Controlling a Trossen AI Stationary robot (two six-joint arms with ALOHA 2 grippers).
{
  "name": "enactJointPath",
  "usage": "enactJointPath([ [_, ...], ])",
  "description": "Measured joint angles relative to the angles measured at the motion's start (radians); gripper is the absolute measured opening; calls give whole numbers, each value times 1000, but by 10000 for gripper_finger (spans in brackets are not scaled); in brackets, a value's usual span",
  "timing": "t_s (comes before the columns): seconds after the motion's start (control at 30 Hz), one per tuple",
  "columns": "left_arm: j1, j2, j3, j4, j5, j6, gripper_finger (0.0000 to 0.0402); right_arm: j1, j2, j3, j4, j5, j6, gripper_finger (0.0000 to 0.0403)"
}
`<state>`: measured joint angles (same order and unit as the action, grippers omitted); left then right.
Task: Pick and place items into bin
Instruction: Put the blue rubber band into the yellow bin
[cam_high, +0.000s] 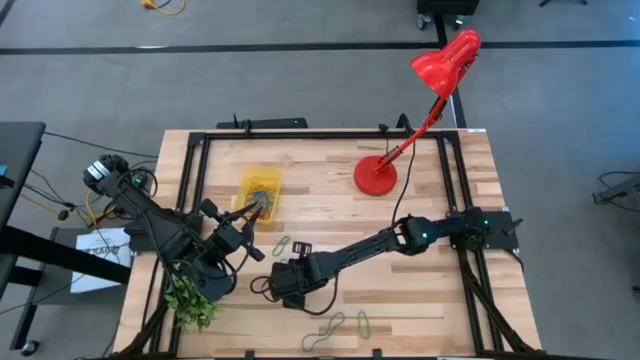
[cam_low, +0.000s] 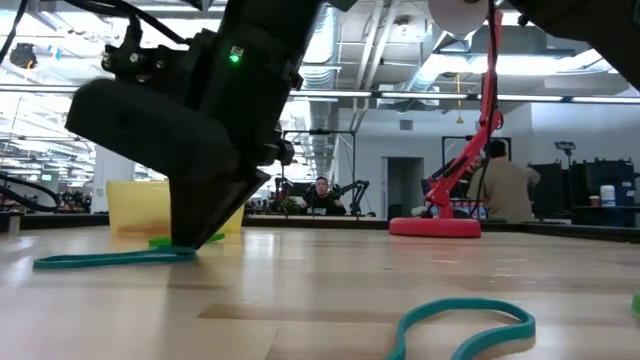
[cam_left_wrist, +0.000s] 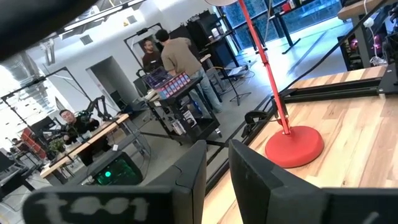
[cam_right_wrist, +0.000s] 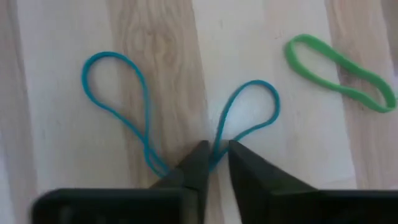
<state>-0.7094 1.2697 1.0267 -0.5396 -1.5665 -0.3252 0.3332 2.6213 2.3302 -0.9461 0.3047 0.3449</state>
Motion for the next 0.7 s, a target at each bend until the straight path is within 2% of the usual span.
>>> enactJointPath([
  [0.1,0,0,0,0,0,0,62,1,1,0,-3,19,-38,9],
  [0.27,0,0,0,0,0,0,62,-2,-12,25,-63,105,-81,9],
  [0.43,0,0,0,0,0,0,62,-25,-81,21,-201,244,-81,6],
  [0.6,0,0,0,3,-1,0,62,-78,-141,17,-382,462,-54,2],
  [0.7,0,0,0,14,-2,3,62,-137,-178,20,-381,507,-54,2],
])
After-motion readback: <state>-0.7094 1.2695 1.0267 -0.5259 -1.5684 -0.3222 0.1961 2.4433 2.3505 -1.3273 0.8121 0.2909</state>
